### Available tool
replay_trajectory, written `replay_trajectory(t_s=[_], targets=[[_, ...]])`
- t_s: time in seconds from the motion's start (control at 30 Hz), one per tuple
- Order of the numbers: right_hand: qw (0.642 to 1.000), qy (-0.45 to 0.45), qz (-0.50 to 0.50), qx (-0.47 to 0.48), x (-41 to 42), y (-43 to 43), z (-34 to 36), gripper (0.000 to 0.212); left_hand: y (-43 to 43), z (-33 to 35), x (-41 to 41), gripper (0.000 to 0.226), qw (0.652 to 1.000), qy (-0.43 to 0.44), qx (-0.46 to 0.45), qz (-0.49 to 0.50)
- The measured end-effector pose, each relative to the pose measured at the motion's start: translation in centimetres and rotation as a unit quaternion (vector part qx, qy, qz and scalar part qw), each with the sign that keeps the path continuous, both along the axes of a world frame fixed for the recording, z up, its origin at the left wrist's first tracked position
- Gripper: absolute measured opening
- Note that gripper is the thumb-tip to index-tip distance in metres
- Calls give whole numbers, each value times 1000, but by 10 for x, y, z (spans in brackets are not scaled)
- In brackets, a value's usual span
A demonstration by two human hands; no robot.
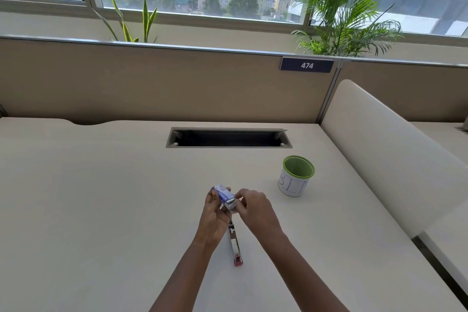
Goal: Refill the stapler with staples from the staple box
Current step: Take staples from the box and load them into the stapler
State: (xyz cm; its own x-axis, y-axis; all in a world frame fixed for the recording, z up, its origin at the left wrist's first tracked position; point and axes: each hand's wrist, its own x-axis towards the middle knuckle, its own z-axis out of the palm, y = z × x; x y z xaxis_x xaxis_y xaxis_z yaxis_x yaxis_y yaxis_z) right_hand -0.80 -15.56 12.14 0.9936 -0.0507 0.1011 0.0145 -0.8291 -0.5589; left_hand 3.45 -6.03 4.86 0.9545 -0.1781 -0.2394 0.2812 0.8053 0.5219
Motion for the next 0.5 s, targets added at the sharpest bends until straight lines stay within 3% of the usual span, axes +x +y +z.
replay_trajectory(t_s=[0.17, 0.5], targets=[[1000, -10, 22, 18, -1, -3, 1, 24, 2, 0, 1, 29, 1000, 7, -11, -2], [996, -14, 81, -42, -1, -7, 4, 36, 0, -3, 3, 30, 1000, 3, -13, -11]])
